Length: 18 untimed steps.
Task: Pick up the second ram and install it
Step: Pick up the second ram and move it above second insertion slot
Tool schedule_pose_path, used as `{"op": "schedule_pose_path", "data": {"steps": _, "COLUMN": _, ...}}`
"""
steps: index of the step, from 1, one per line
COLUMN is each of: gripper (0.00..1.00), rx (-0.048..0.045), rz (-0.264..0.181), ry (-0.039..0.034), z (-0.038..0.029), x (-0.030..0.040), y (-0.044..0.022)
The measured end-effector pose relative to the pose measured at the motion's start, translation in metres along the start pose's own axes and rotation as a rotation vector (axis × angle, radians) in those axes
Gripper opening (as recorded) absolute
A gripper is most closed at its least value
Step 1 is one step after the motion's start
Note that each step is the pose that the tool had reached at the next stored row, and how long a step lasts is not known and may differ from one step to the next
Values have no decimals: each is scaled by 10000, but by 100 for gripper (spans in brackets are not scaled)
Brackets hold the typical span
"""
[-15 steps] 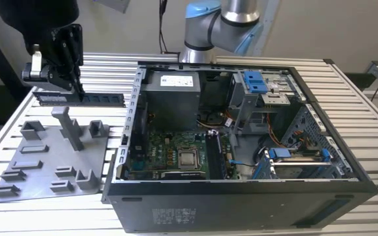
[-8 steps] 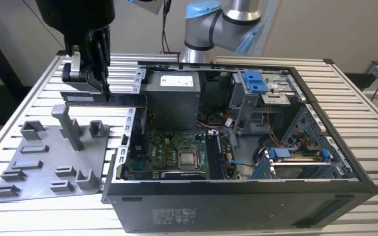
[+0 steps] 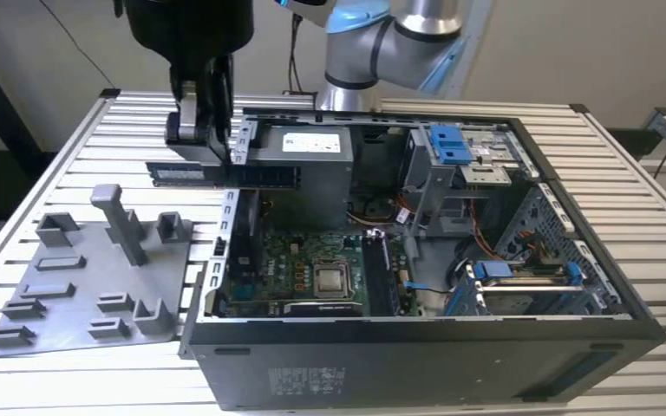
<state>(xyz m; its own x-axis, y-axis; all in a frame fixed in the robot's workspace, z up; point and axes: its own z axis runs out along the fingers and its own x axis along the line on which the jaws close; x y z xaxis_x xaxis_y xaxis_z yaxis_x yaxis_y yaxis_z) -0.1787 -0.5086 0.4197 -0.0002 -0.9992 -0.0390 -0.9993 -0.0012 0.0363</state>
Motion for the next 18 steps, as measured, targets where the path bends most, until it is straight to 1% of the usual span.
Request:
{"op": "schedule_pose_path", "data": {"steps": 3, "gripper": 14, "rx": 1, "rz": 0, "ry": 0, "z": -3, "x": 0, "y": -129}}
{"op": "schedule_pose_path", "data": {"steps": 4, "gripper": 14, "rx": 1, "rz": 0, "ry": 0, "z": -4, "x": 0, "y": -155}}
{"op": "schedule_pose_path", "data": {"steps": 6, "gripper": 14, "rx": 29, "rz": -1, "ry": 0, "z": -4, "x": 0, "y": -183}}
{"op": "schedule_pose_path", "data": {"steps": 7, "gripper": 14, "rx": 84, "rz": -3, "ry": -5, "z": -4, "x": 0, "y": -188}}
{"op": "schedule_pose_path", "data": {"steps": 8, "gripper": 14, "rx": 162, "rz": -4, "ry": -9, "z": -4, "x": 0, "y": -191}}
{"op": "schedule_pose_path", "data": {"steps": 9, "gripper": 14, "rx": 255, "rz": -10, "ry": -17, "z": -3, "x": 0, "y": -195}}
{"op": "schedule_pose_path", "data": {"steps": 11, "gripper": 14, "rx": 475, "rz": -19, "ry": -28, "z": -3, "x": 0, "y": -197}}
{"op": "schedule_pose_path", "data": {"steps": 12, "gripper": 14, "rx": 556, "rz": -23, "ry": -28, "z": -2, "x": -1, "y": -197}}
{"op": "schedule_pose_path", "data": {"steps": 13, "gripper": 14, "rx": 578, "rz": -24, "ry": -29, "z": 0, "x": -2, "y": -200}}
{"op": "schedule_pose_path", "data": {"steps": 15, "gripper": 14, "rx": 580, "rz": -24, "ry": -29, "z": -1, "x": -3, "y": -225}}
{"op": "schedule_pose_path", "data": {"steps": 18, "gripper": 14, "rx": 579, "rz": -23, "ry": -28, "z": -4, "x": -3, "y": -295}}
